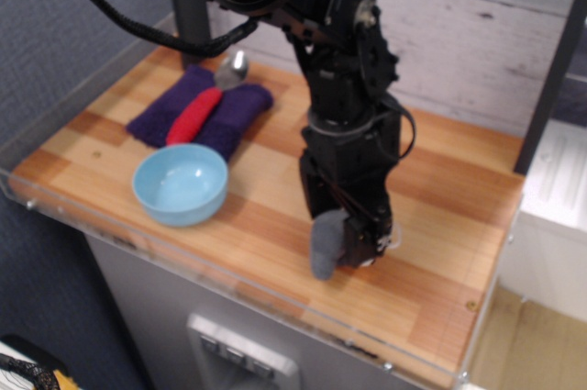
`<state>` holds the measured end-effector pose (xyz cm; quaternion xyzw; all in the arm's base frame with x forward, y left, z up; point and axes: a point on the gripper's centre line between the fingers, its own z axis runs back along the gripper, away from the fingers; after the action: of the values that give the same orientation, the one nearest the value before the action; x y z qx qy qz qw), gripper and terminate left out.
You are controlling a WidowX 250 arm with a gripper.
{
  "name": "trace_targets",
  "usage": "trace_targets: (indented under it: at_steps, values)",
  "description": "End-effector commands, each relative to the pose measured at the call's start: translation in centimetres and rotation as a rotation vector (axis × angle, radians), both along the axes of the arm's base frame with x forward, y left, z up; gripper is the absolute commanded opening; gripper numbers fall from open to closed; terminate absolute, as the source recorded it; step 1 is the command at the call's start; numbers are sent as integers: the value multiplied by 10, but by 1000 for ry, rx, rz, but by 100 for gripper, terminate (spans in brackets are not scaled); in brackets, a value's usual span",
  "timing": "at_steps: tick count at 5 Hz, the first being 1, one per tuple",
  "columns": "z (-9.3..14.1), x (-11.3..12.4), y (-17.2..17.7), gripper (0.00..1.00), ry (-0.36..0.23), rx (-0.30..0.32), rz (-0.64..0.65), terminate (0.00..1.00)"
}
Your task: Move the toy to the front of the board
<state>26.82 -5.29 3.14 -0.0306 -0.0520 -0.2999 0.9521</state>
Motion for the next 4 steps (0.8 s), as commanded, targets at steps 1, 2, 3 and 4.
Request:
trace_targets:
  at_steps: [1, 2, 3, 4]
  values:
    - [62, 10, -8, 100, -192, -129, -29, 0]
    - [109, 17, -15, 100, -330, -193, -44, 0]
    - [138, 25, -3, 100, -433, -188, 54, 0]
    - [146, 31, 20, 100, -475, -139, 223, 0]
